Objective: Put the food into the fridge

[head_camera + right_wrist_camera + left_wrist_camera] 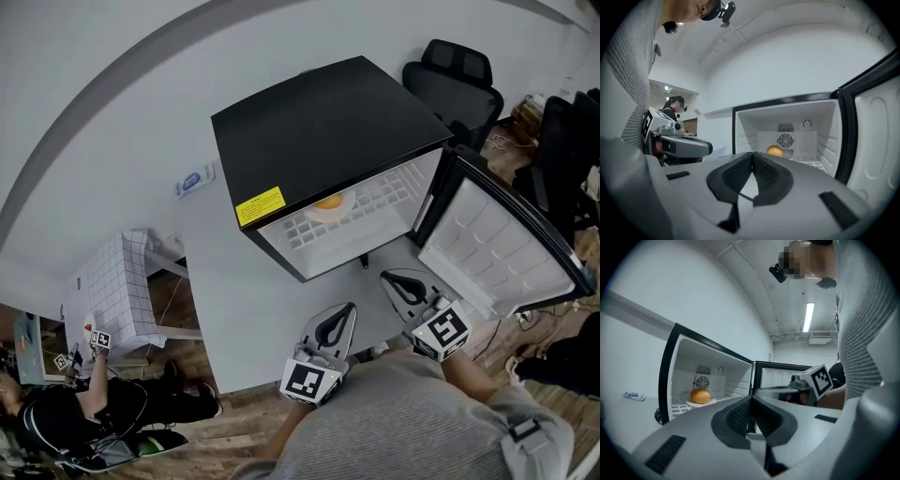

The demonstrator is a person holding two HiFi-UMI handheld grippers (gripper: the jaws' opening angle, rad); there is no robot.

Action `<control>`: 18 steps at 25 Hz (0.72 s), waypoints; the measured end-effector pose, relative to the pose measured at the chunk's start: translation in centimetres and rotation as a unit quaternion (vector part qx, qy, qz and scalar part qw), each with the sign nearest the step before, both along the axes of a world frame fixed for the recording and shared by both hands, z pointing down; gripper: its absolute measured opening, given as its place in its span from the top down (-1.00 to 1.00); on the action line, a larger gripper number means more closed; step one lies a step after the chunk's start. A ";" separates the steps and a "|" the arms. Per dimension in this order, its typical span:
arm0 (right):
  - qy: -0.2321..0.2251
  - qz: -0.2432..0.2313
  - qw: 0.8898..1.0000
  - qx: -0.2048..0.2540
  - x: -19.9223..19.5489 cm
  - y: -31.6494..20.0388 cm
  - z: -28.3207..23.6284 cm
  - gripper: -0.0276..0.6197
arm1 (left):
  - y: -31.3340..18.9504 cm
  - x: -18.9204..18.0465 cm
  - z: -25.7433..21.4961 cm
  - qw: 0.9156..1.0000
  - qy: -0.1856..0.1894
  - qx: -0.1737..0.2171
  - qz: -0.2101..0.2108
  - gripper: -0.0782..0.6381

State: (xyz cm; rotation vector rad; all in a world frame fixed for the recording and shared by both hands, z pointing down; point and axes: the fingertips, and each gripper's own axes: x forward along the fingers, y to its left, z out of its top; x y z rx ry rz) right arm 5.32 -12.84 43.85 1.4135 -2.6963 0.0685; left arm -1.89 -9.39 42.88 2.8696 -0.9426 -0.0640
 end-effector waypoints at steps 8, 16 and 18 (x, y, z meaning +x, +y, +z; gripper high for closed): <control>-0.019 0.001 1.000 -0.014 -0.5 1.3 1.0 0.88 | -0.1 -0.3 0.7 1.000 -0.010 -0.006 -0.003 0.75; -0.023 -0.013 1.000 -0.004 -1.6 1.3 0.4 0.88 | -0.1 -0.4 0.4 1.000 -0.009 -0.003 -0.007 0.75; -0.023 -0.012 1.000 -0.001 -1.7 1.1 0.3 0.88 | -0.2 -0.5 0.4 1.000 -0.008 -0.003 -0.009 0.75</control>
